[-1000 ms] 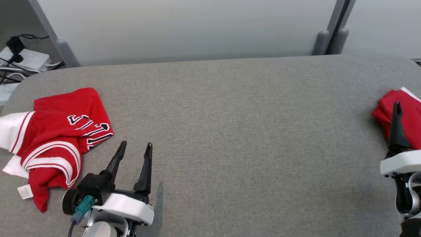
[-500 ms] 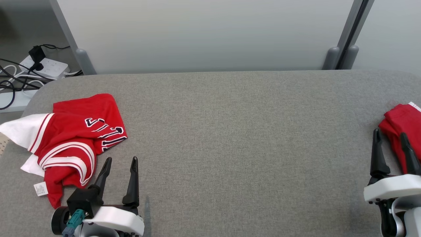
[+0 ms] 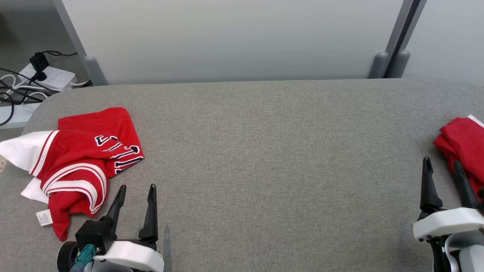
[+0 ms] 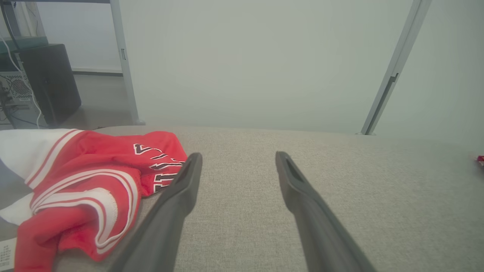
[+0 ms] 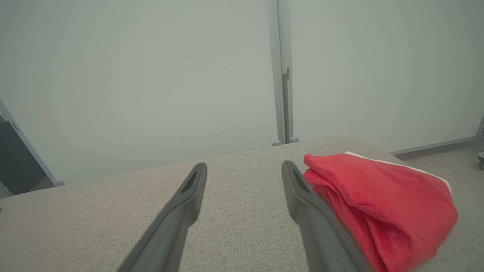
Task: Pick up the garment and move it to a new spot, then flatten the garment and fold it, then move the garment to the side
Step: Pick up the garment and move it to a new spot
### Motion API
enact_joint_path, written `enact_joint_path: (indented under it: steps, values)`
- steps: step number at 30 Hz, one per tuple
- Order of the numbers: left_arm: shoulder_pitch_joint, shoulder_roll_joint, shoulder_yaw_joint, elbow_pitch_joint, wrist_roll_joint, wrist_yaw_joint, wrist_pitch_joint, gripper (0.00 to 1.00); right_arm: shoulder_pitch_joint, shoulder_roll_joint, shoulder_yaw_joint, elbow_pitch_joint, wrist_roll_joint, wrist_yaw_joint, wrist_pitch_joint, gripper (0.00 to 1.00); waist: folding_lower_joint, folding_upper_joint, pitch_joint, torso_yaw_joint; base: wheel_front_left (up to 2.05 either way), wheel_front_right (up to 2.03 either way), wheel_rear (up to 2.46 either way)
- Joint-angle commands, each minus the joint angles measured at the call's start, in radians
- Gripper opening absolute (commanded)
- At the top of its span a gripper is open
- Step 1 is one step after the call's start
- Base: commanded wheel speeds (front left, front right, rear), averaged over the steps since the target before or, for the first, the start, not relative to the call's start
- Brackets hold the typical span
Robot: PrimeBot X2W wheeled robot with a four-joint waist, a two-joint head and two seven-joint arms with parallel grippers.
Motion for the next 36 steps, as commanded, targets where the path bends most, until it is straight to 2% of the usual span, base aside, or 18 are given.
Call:
enact_joint_path:
  steps: [1,6,14,17,18,27,36]
  values:
    - [-0.028,0.006,0.035,-0.024,0.01,0.001,-0.006,1.0,-0.014,-0.012,0.025,-0.029,-0.008,0.004,-0.01,1.0,0.0,0.0,0.004,0.003,0.0,0.0,0.0]
    - [-0.037,0.006,0.024,-0.028,0.003,0.008,-0.006,1.0,-0.017,-0.011,0.042,-0.03,-0.004,0.004,-0.01,1.0,0.0,0.0,0.017,0.036,0.0,0.0,0.0]
    - [-0.037,0.006,0.033,-0.04,-0.011,0.022,-0.006,1.0,-0.023,-0.01,0.085,-0.026,-0.001,0.004,-0.01,1.0,0.0,0.0,0.033,0.13,0.0,0.0,0.0]
    - [-0.032,0.006,0.049,-0.043,-0.019,0.025,-0.006,1.0,-0.03,-0.012,0.117,-0.024,0.001,0.004,-0.01,1.0,0.0,0.0,0.041,0.199,0.0,0.0,0.0]
    - [-0.032,0.006,0.049,-0.043,-0.019,0.025,-0.006,1.0,-0.03,-0.012,0.117,-0.024,0.001,0.004,-0.01,1.0,0.0,0.0,0.041,0.199,0.0,0.0,0.0]
    - [-0.02,0.006,0.071,-0.051,-0.039,0.04,-0.006,1.0,-0.044,-0.022,0.197,-0.012,0.005,0.004,-0.01,1.0,0.0,0.0,0.059,0.355,0.0,0.0,0.0]
    - [-0.013,0.006,0.099,-0.045,-0.052,0.049,-0.006,1.0,-0.05,-0.028,0.277,-0.007,0.01,0.004,-0.01,1.0,0.0,0.0,0.062,0.473,0.0,0.0,0.0]
